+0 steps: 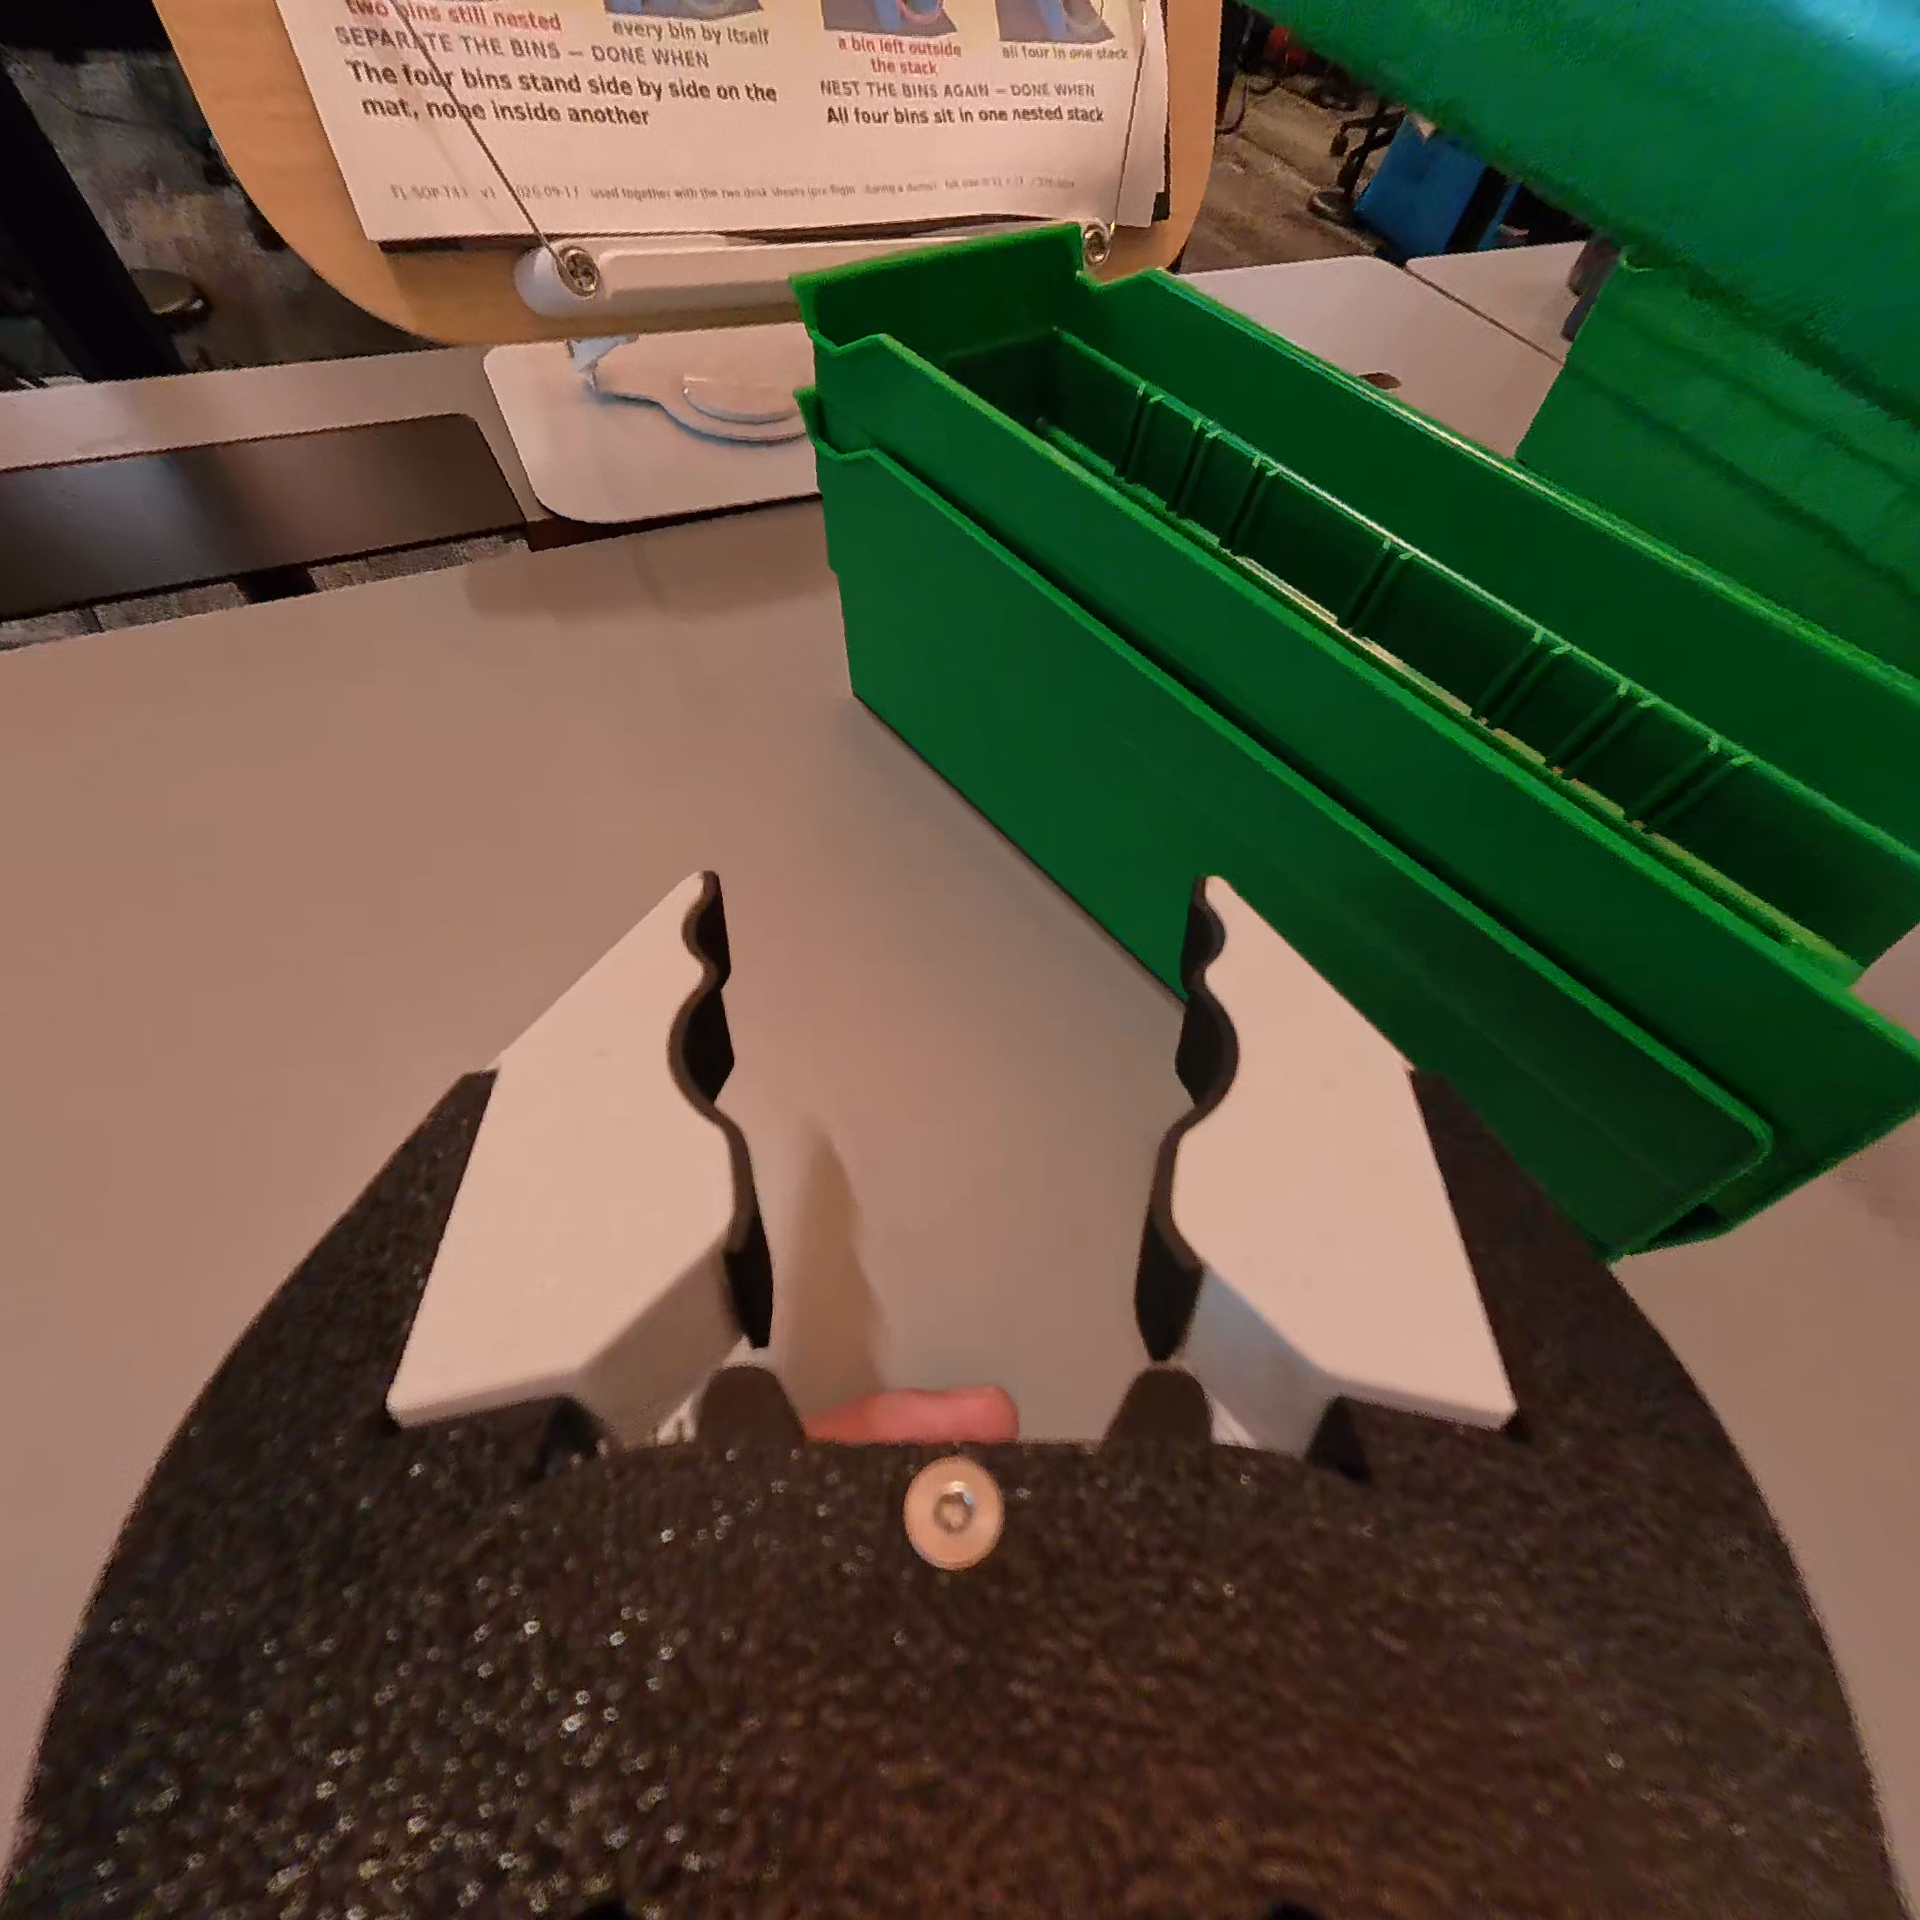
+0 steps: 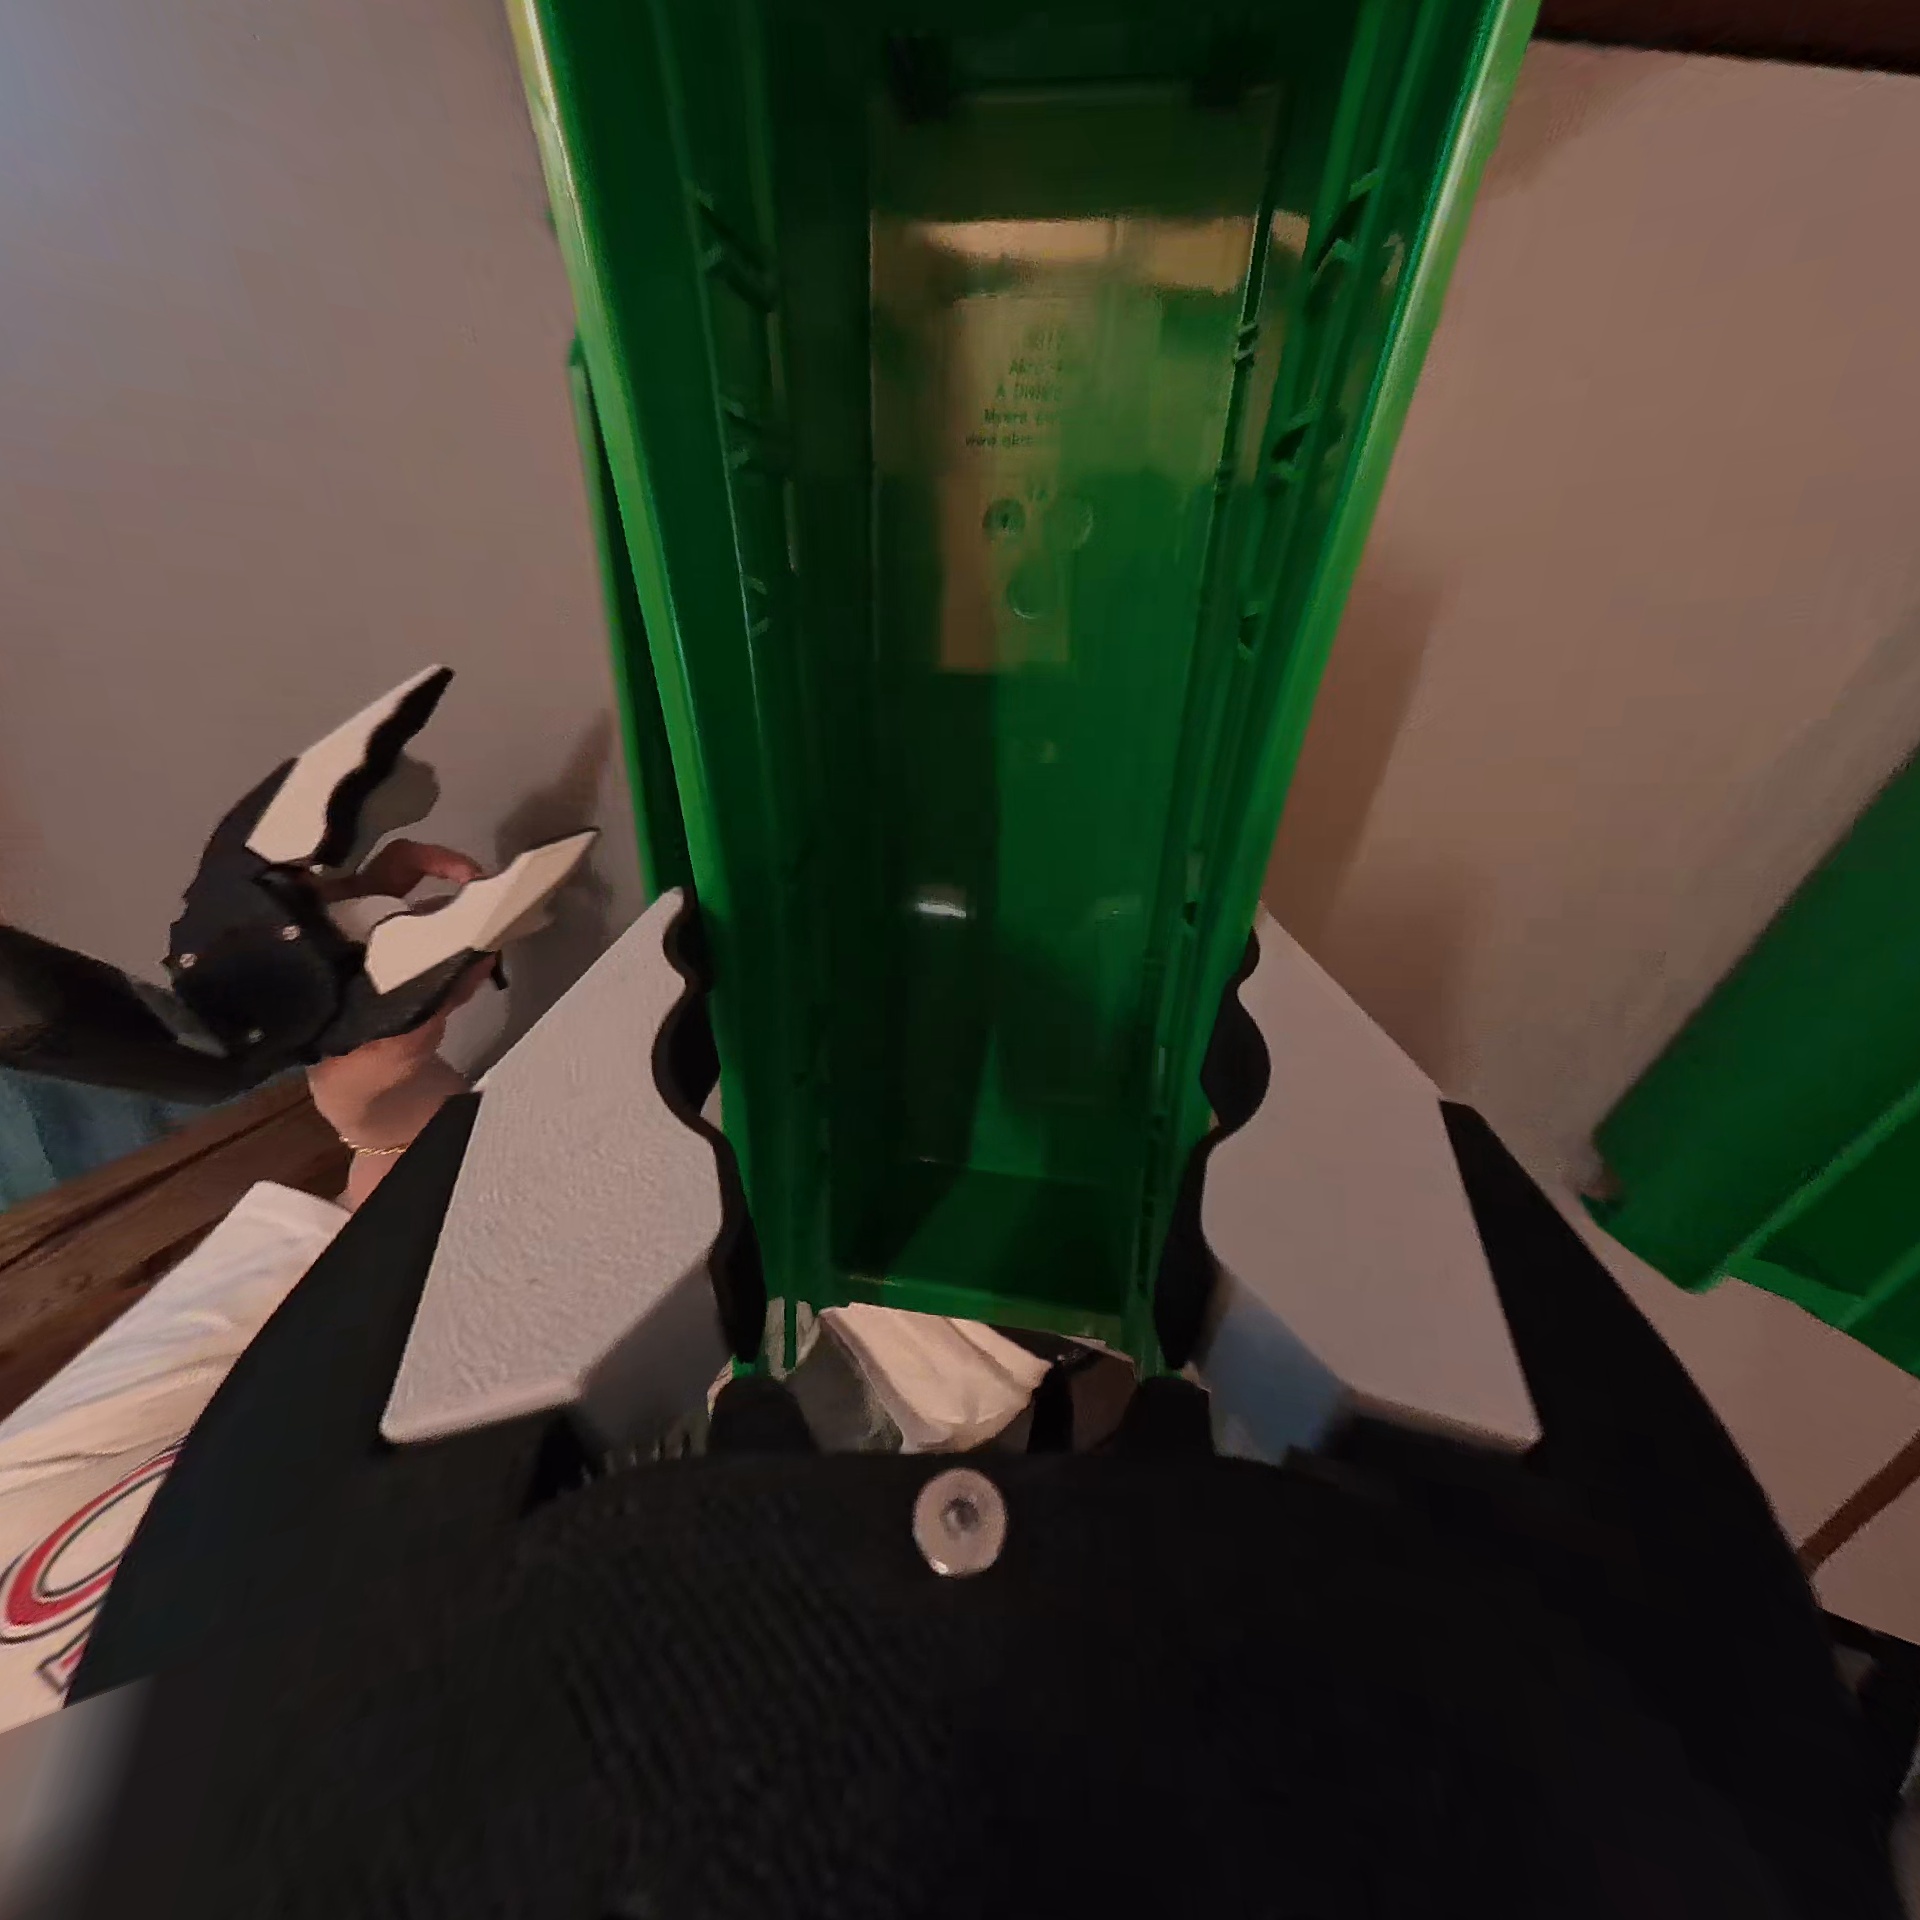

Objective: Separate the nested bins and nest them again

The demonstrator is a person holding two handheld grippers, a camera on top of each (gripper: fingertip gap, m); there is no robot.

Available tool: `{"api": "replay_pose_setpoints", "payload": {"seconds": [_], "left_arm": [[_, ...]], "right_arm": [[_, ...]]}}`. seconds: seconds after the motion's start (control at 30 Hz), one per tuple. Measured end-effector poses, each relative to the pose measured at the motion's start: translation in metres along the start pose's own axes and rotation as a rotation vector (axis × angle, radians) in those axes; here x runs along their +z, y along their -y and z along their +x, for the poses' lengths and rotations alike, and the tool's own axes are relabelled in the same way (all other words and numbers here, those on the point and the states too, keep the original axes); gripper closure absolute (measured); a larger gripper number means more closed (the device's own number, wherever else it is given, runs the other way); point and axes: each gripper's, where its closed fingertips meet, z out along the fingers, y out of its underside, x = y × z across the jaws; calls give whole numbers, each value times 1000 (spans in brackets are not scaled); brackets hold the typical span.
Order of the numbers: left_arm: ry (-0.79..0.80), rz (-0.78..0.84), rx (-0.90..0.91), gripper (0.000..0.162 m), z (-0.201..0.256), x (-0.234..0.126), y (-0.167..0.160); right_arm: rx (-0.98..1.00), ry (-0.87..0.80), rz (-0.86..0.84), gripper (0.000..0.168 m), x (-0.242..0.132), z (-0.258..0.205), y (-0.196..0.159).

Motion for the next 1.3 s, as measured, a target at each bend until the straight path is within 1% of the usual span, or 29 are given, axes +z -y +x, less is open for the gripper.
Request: {"api": "replay_pose_setpoints", "payload": {"seconds": [0.1,0.2,0.3,0.47,0.73,0.93,1.2,1.3], "left_arm": [[1,4,-3,76,-1,0,1],[-2,5,-12,76,0,-1,1],[1,11,-6,76,-1,-2,2],[-12,19,-25,76,-2,-3,4],[-31,26,-35,76,1,-5,6],[-33,28,-30,76,3,-6,7],[-37,24,-31,76,4,-4,6],[-39,17,-25,76,6,-3,4]], "right_arm": [[-38,18,-16,72,16,-36,2],[-91,58,-73,71,36,-70,-5],[-88,69,-91,71,49,-86,-4],[-45,-10,-98,70,60,-76,-1],[3,14,-102,70,70,-73,-6],[-16,-19,-79,70,80,-75,0],[-31,0,-48,70,90,-78,2],[-48,-28,-42,70,93,-75,-1]]}}
